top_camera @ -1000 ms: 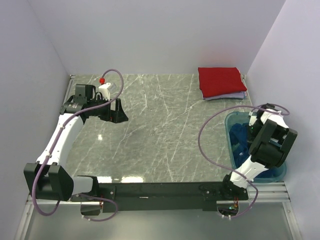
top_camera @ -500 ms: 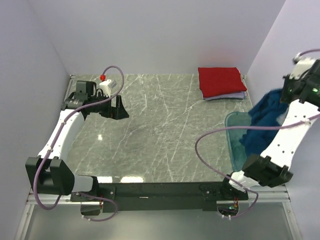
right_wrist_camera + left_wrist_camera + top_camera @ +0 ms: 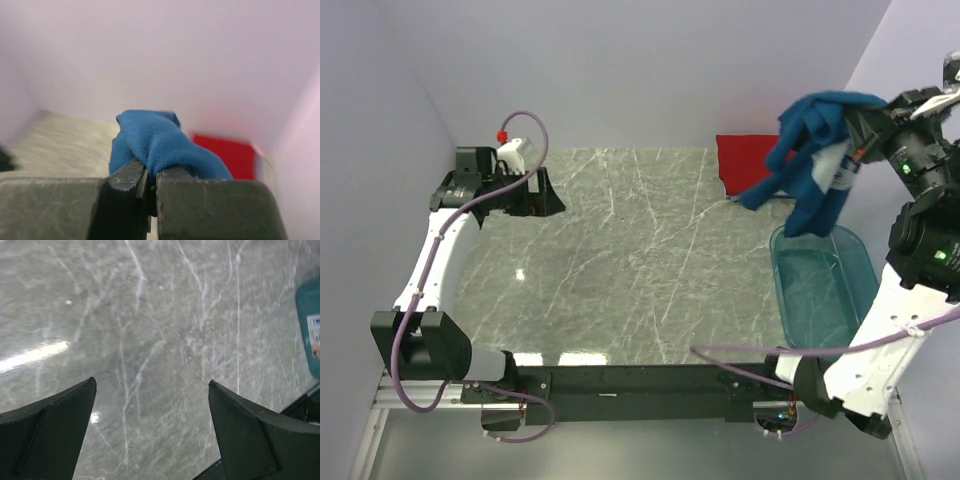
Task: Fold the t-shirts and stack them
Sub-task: Move the tshirt to the center of the board, then flatten the tshirt out
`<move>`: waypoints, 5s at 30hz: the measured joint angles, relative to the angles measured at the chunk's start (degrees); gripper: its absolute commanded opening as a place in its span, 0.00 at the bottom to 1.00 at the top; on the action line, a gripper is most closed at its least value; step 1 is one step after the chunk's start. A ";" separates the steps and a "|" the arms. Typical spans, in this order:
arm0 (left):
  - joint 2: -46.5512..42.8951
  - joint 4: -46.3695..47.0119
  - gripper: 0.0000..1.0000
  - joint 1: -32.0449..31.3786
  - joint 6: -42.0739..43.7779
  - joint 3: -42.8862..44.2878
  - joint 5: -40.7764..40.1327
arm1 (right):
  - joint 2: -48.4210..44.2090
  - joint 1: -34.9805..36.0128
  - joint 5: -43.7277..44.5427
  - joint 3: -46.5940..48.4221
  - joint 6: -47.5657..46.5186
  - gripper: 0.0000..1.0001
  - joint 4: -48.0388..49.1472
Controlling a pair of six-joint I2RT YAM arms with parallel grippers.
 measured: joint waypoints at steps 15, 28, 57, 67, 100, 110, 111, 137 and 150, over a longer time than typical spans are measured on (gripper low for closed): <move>-2.60 0.37 0.99 10.73 -2.03 2.03 2.60 | 12.85 40.87 -3.39 -5.20 11.37 0.16 17.11; -12.09 -3.96 0.96 7.80 20.70 -8.26 7.98 | 26.18 29.35 3.82 -25.11 -4.44 0.84 -2.38; 59.04 12.41 0.82 -14.10 2.40 45.27 -15.34 | 22.80 64.04 18.53 -50.69 -19.87 0.79 12.50; 63.23 12.83 0.81 -16.31 2.45 45.70 -21.22 | 29.35 78.58 25.75 -43.93 -17.84 0.87 13.64; 41.35 4.09 0.00 2.12 10.14 15.96 -26.60 | 23.93 56.83 28.76 -43.21 -18.25 0.04 7.39; 26.01 0.02 0.37 8.94 11.65 -3.13 -23.06 | 22.49 55.95 12.76 -49.62 -16.79 0.63 2.99; 23.43 -1.05 0.46 10.19 13.25 -4.74 -21.09 | 22.05 55.54 11.65 -51.84 -16.11 0.64 2.58; 9.57 8.87 0.75 -41.59 52.04 -14.84 2.27 | 18.08 36.61 0.44 -61.99 -10.45 0.63 -2.29; 17.22 7.96 0.01 -44.09 56.24 -13.29 2.73 | 18.10 35.87 0.70 -62.01 -10.49 0.63 -2.82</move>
